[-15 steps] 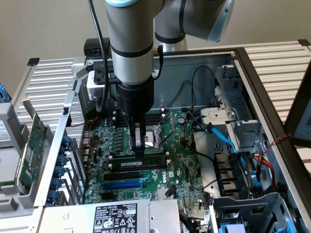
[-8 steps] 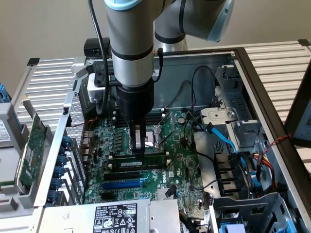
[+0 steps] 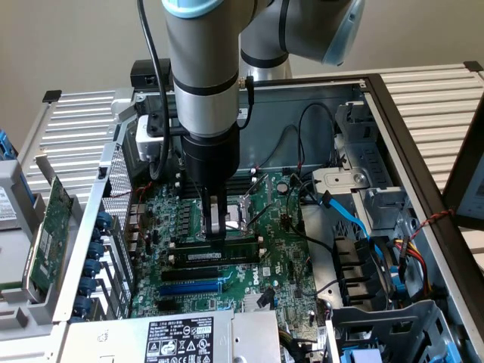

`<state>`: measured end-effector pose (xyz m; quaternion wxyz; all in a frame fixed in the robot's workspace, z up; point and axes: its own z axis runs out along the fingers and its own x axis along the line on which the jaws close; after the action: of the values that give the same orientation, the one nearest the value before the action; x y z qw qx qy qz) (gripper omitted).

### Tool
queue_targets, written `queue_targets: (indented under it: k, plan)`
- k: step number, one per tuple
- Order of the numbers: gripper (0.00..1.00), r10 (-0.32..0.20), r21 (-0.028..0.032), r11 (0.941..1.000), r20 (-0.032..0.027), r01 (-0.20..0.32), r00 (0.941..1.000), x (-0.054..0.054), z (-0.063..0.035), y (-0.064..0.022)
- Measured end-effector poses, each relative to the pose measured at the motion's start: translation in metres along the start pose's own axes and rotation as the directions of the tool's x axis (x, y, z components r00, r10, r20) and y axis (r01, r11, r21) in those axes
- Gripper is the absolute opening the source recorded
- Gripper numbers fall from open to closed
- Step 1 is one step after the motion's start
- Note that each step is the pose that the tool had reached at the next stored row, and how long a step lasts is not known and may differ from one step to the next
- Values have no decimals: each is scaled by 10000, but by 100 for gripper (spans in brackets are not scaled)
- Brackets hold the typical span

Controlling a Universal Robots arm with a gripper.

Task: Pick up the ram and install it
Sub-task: 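Press down the ram until it locks into place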

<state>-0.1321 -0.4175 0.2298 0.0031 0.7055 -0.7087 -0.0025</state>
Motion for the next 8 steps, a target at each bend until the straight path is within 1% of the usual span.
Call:
queue_targets:
  k: [8]
  plan:
    - [11, 0, -1, 10000, 1, 0, 10000, 5, 1, 0]
